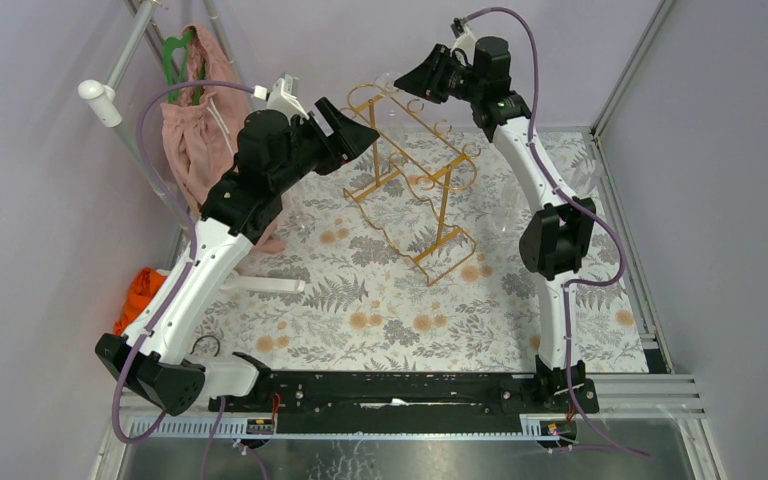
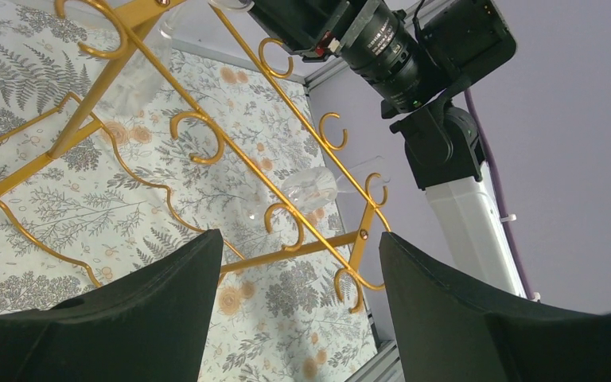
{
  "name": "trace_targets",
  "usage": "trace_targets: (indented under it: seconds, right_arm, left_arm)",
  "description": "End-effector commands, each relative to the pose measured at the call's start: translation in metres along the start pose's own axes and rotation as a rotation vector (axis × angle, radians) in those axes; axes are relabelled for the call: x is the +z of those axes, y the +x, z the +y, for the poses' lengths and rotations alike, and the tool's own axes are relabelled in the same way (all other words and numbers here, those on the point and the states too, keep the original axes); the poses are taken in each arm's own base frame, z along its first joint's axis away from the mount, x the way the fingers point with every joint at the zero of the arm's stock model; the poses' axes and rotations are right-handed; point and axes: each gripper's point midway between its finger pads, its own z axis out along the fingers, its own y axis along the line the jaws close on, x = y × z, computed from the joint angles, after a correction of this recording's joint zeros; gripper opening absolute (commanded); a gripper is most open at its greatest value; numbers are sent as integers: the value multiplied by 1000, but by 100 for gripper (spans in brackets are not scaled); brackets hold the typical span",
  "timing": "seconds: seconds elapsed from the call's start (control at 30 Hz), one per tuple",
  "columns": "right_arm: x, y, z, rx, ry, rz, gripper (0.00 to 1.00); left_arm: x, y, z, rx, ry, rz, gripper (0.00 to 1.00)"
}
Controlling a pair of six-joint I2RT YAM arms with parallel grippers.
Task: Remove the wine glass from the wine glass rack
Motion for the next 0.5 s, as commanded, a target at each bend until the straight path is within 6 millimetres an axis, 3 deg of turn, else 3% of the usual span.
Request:
trace_targets:
  seconds: [0.0,0.27,0.47]
  right_arm:
    - [-11,-7,28,-43,-46,-8,34]
    - [-13,-11,28,-54,-21,-22,28]
    - [-19,-20,42,-62,-29,-45,20]
  left_arm:
    - [-5,-9,-7,23,29,-46,80]
    - [-5,-8,-6,24,32,-49,80]
    - [-6,-9,-6,24,34,-56,80]
